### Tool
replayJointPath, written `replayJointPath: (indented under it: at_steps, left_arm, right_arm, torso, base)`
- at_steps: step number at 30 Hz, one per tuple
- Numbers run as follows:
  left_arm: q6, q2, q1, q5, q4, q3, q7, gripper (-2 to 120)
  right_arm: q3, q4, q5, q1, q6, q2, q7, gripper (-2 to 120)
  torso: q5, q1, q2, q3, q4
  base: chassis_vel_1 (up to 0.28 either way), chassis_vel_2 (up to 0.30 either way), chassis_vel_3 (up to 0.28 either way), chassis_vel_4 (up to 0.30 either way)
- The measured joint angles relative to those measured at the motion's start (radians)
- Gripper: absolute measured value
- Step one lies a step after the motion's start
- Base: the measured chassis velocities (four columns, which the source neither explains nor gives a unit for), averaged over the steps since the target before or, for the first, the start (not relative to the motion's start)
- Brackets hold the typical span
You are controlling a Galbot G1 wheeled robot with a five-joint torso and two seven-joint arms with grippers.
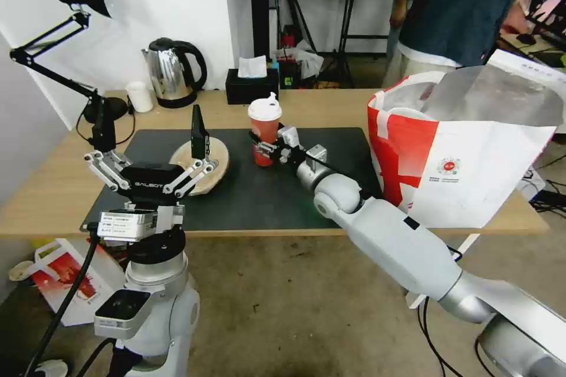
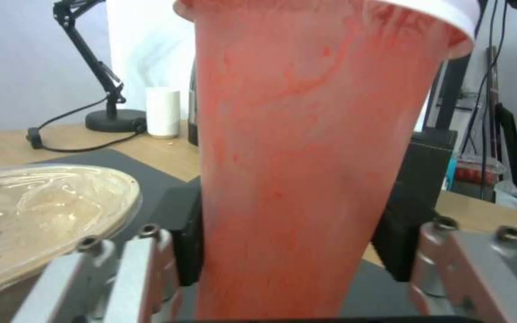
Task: Pick up the trash from the table and place it into the takeout bag.
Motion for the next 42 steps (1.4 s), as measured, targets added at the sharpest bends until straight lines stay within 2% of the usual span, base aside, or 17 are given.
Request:
replayJointPath:
  at_steps: [13,16,22,39,42]
  left_arm:
    - [0.0,0.0,0.0,-0.001,-0.002,-0.001,0.0,100]
    - [0.0,0.0,0.001,-0.001,-0.002,-0.001,0.0,100]
    - [0.003,0.0,0.0,-0.001,-0.003,0.002,0.0,100]
    - [0.004,0.0,0.005,0.0,-0.007,0.003,0.001,100]
    - [0.004,0.0,0.005,0.0,-0.008,0.003,0.001,100]
  right_arm:
    - [0.004,0.048,0.001,0.004,-0.003,-0.021,0.007,24]
    - [0.024,0.081,0.005,0.001,-0.006,-0.029,0.012,15]
    - [0.037,0.15,0.016,-0.007,-0.032,-0.053,0.031,4]
    - [0.099,0.252,0.017,-0.043,-0.082,-0.104,0.035,4]
    - [0.128,0.299,0.017,-0.061,-0.098,-0.133,0.033,4]
  torso:
    - [0.0,0.0,0.0,0.0,0.0]
    - [0.0,0.0,0.0,0.0,0.0]
    - [0.0,0.0,0.0,0.0,0.0]
    - [0.0002,0.0,0.0,0.0,0.0]
    - [0.0001,0.0,0.0,0.0,0.0]
  base:
    - [0.0,0.0,0.0,0.0]
    - [0.0,0.0,0.0,0.0]
    - [0.0,0.0,0.0,0.0]
    - [0.0,0.0,0.0,0.0]
    - [0.0,0.0,0.0,0.0]
